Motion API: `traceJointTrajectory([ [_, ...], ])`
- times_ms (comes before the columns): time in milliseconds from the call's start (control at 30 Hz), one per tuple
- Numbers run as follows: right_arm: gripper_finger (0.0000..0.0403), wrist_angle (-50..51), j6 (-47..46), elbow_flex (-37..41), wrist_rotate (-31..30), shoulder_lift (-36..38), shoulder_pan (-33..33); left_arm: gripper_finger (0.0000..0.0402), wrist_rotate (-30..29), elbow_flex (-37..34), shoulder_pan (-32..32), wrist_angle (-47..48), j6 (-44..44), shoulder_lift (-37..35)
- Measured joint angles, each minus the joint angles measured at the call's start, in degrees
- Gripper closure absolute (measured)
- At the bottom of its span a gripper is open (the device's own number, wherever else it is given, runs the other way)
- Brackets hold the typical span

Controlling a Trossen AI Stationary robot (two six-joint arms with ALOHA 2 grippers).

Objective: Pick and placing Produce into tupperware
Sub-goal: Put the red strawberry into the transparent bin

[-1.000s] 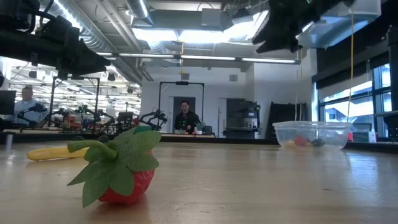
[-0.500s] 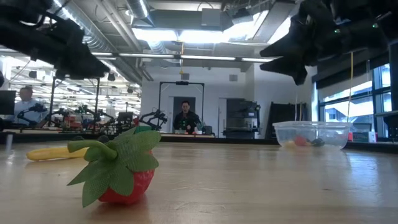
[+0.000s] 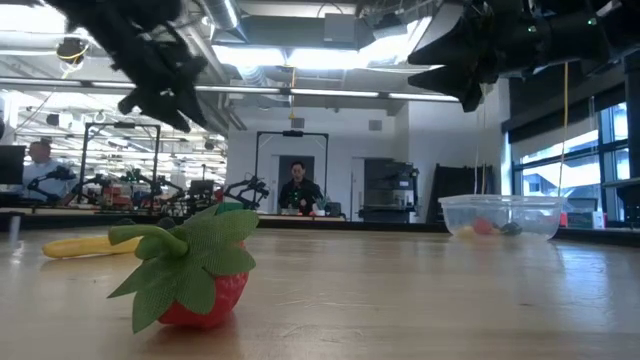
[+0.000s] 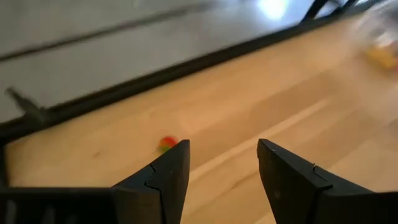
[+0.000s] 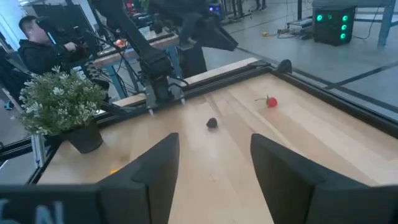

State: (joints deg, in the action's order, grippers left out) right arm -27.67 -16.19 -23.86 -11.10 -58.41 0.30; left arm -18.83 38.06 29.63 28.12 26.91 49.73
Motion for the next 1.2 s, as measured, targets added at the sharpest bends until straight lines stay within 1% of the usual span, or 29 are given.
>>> traceJointTrajectory([
  [100, 0.0202, 0.01, -0.28, 0.00, 0.03, 0.00, 0.00, 0.0223, 1.63, 6.52, 3.55, 6.89, -0.59, 7.51],
  [233, 0.0202, 0.01, -1.56, 0.00, 0.03, 0.00, 0.00, 0.0223, 2.17, 14.10, 6.76, 14.19, -4.11, 16.87],
  [367, 0.0202, 0.03, -2.94, -0.02, 0.08, 0.00, 0.00, 0.0223, 5.15, 20.31, 9.03, 17.54, -6.83, 25.09],
  [500, 0.0202, 0.03, -3.24, -0.04, 0.10, 0.00, 0.00, 0.0223, 5.95, 24.81, 11.44, 21.06, -7.94, 32.29],
  [633, 0.0201, 0.03, -3.25, -0.07, 0.12, 0.00, 0.00, 0.0223, 8.50, 25.64, 13.08, 22.71, -7.15, 37.36],
  [733, 0.0202, 0.03, -3.21, -0.07, 0.15, 0.00, 0.00, 0.0223, 8.44, 25.64, 13.37, 23.13, -6.21, 40.78],
  [833, 0.0202, 0.03, -3.19, -0.07, 0.19, 0.00, 0.00, 0.0223, 6.64, 25.64, 13.43, 23.11, -6.14, 43.94],
  [933, 0.0202, 0.03, -3.16, -0.07, 0.17, 0.00, 0.00, 0.0223, 6.40, 25.64, 13.95, 23.07, -6.14, 46.51],
  [1200, 0.0201, 0.05, -3.12, -0.07, 0.17, 0.00, 0.00, 0.0223, 7.00, 25.64, 15.83, 19.80, -8.97, 50.98],
])
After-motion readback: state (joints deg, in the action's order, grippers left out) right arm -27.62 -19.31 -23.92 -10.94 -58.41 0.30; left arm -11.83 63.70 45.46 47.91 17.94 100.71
